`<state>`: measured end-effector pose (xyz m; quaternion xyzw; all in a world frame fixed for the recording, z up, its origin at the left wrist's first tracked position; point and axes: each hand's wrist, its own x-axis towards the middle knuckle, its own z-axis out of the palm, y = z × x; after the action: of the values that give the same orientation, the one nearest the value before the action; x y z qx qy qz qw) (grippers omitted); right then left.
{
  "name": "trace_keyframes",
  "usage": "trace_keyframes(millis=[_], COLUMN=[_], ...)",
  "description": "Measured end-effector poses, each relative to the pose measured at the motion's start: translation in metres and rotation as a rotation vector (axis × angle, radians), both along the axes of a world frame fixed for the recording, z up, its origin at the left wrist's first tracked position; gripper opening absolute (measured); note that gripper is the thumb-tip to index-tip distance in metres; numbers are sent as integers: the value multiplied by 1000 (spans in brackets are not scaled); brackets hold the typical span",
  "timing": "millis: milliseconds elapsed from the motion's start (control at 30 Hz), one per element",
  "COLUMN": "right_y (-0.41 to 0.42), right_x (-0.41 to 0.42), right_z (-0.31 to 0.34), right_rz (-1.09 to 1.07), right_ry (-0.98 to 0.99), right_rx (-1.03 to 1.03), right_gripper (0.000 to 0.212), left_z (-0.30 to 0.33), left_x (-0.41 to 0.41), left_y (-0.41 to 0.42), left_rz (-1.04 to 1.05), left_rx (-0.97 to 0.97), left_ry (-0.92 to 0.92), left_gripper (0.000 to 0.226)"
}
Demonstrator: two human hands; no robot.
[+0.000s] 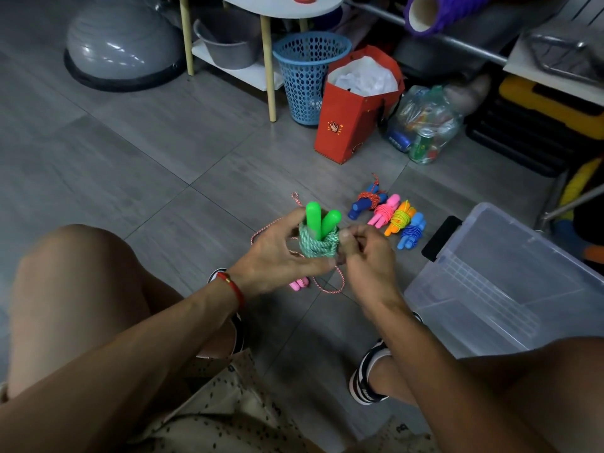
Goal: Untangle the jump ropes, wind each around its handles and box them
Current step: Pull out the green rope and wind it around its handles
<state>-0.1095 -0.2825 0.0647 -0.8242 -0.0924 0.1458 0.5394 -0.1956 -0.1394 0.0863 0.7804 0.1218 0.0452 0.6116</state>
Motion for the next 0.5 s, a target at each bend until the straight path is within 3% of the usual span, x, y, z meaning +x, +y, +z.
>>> trace_keyframes(millis=[133,233,400,500], right_y=[12,10,-3,-6], right_x=[-16,-18,-2,1], right_z=[11,18,19,22], right_rz=[33,119,478,609], right_ry=[410,504,298,190], right_rx=[277,311,-94,-323], right_gripper=[26,25,31,36], left_z=[-2,1,-6,-9], left_x=[11,17,16,14], left_y=[7,22,17,14], left_rz=[-51,-113,-78,-119], left_rx=[19,197,348,338], left_ry=[-4,59,83,92], left_gripper=[68,58,41,39])
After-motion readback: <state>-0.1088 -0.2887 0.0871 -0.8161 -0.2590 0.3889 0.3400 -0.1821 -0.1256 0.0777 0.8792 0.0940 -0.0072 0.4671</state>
